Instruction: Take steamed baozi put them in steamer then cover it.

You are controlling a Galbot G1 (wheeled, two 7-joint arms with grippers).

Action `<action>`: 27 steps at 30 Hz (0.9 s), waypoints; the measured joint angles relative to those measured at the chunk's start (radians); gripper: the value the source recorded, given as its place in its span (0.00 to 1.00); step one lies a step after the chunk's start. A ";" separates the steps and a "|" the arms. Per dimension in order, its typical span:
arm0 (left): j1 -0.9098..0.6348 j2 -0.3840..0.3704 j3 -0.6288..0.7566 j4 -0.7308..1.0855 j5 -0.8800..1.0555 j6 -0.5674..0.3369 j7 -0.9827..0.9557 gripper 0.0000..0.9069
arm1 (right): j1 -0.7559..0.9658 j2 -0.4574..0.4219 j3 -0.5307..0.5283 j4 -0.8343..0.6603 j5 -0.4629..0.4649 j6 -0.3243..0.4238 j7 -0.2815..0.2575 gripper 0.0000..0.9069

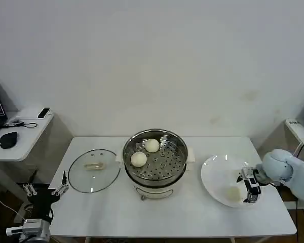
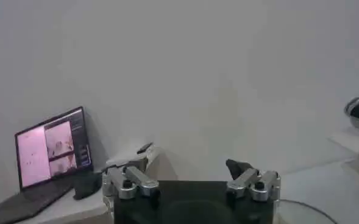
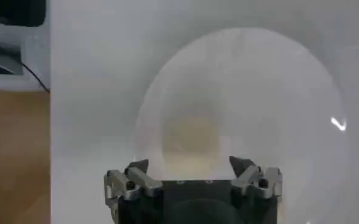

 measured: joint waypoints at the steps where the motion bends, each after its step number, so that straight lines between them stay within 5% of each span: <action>1: 0.000 0.000 0.000 0.000 0.001 0.000 0.000 1.00 | -0.002 0.006 0.000 -0.008 -0.001 0.000 0.000 1.00; 27: -0.002 -0.007 0.000 0.000 0.008 -0.004 -0.001 1.00 | -0.005 0.058 0.000 -0.074 0.006 -0.023 -0.023 0.72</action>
